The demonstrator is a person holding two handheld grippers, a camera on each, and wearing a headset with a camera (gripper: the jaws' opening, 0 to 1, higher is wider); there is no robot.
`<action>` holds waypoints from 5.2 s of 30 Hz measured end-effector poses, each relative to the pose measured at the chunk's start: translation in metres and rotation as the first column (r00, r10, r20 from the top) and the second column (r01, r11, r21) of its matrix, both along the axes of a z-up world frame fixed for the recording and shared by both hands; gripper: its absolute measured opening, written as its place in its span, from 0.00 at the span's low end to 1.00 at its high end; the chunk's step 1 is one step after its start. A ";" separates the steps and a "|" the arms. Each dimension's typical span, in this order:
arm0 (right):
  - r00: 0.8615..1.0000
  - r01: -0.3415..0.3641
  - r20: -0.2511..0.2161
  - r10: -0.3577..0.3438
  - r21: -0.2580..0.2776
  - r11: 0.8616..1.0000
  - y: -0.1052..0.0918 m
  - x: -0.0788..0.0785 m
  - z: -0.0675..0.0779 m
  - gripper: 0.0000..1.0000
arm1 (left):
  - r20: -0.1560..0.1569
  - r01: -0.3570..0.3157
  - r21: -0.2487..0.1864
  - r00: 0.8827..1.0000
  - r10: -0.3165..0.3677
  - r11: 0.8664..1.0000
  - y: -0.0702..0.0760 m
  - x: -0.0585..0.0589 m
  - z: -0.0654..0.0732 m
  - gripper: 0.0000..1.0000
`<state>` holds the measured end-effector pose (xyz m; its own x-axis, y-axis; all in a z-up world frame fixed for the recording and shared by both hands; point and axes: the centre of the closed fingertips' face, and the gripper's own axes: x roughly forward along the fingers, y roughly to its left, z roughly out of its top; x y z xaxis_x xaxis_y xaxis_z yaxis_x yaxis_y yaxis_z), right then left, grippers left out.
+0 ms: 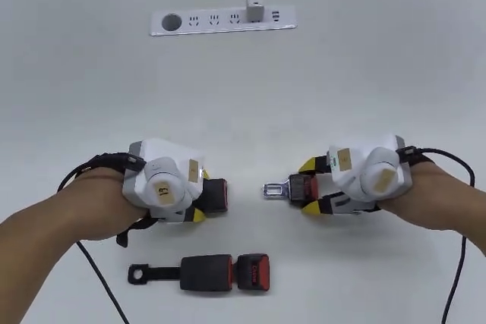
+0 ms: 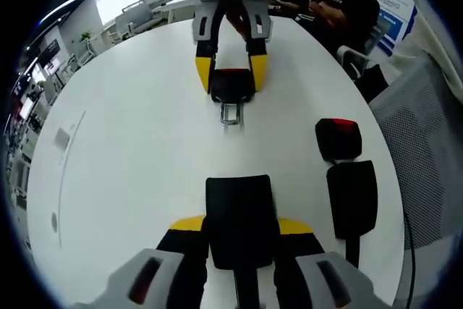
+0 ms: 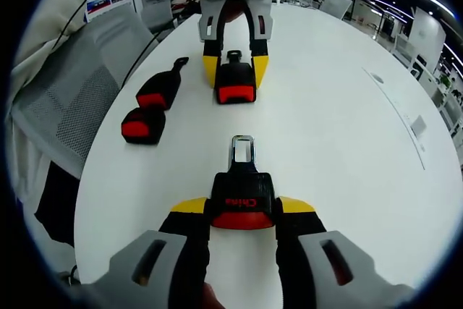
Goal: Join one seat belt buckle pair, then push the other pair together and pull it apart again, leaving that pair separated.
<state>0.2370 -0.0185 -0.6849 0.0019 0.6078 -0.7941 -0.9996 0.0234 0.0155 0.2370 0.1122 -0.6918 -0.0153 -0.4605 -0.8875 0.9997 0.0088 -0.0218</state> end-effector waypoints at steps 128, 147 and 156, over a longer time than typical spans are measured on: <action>0.998 0.057 0.014 -0.057 -0.033 0.998 -0.024 -0.008 -0.009 0.33 | 0.000 -0.060 -0.024 0.998 0.060 0.998 -0.001 0.003 -0.005 0.34; 0.994 0.101 0.042 -0.098 -0.066 0.993 -0.047 -0.003 -0.009 0.42 | 0.013 -0.109 -0.020 0.994 0.109 0.994 0.001 0.005 -0.003 0.37; 0.981 0.186 0.067 -0.185 -0.014 0.982 -0.045 -0.008 0.023 0.45 | 0.032 -0.199 -0.079 0.979 0.202 0.977 -0.003 0.010 0.024 0.48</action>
<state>0.2294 -0.0633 -0.6617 0.1652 0.5761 -0.8005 -0.9767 0.2081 -0.0519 0.2469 0.1095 -0.6675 0.1185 -0.5156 -0.8486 0.9779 0.2087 0.0098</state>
